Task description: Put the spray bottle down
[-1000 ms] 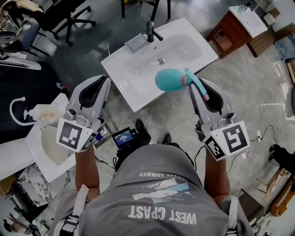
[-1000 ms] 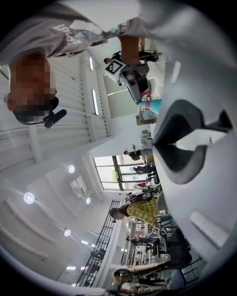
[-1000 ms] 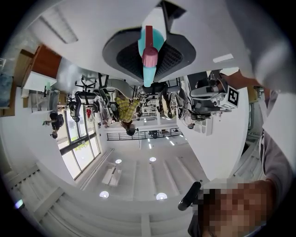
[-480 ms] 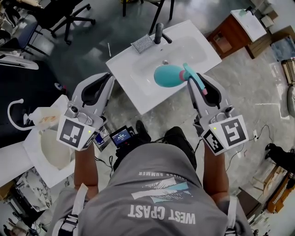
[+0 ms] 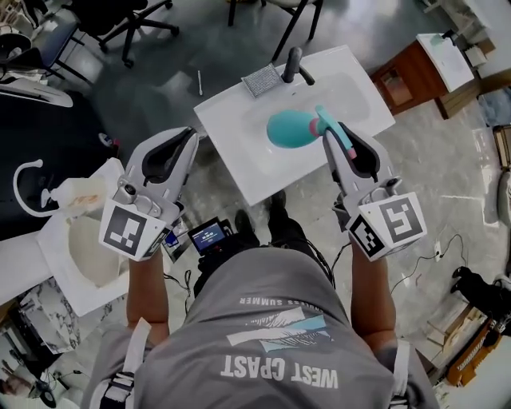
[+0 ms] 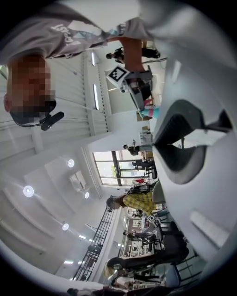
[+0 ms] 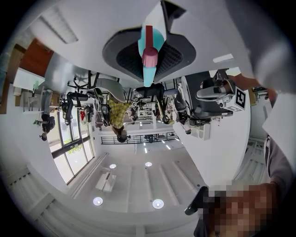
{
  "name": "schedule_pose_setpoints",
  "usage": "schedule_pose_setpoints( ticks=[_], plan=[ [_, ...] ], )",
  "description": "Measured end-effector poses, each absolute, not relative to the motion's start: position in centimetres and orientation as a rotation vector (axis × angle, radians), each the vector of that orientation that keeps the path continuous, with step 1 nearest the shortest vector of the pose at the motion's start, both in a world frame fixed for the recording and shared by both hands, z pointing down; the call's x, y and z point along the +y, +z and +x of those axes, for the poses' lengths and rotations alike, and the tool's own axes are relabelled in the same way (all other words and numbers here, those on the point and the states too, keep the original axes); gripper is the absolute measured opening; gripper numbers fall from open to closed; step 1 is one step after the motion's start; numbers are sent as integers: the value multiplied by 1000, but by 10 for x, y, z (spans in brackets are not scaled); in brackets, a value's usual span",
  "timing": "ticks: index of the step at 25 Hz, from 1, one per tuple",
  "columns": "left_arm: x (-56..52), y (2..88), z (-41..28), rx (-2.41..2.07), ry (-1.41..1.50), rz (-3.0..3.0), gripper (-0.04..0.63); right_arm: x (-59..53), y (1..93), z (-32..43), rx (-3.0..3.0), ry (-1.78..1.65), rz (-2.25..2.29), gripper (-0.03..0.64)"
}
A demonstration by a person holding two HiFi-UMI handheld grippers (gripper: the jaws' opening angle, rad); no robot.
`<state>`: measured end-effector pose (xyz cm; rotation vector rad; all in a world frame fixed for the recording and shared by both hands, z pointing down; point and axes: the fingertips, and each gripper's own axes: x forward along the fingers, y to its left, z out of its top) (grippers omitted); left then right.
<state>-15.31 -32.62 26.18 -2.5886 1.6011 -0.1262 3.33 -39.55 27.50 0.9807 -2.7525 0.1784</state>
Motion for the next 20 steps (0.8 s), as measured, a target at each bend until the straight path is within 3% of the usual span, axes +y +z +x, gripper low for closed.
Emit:
schedule_pose_setpoints(
  ticks=[20],
  plan=[
    [-359,299,-199,1861,-202,-2515,2,-483,333,-39,-2769,238,741,67]
  ],
)
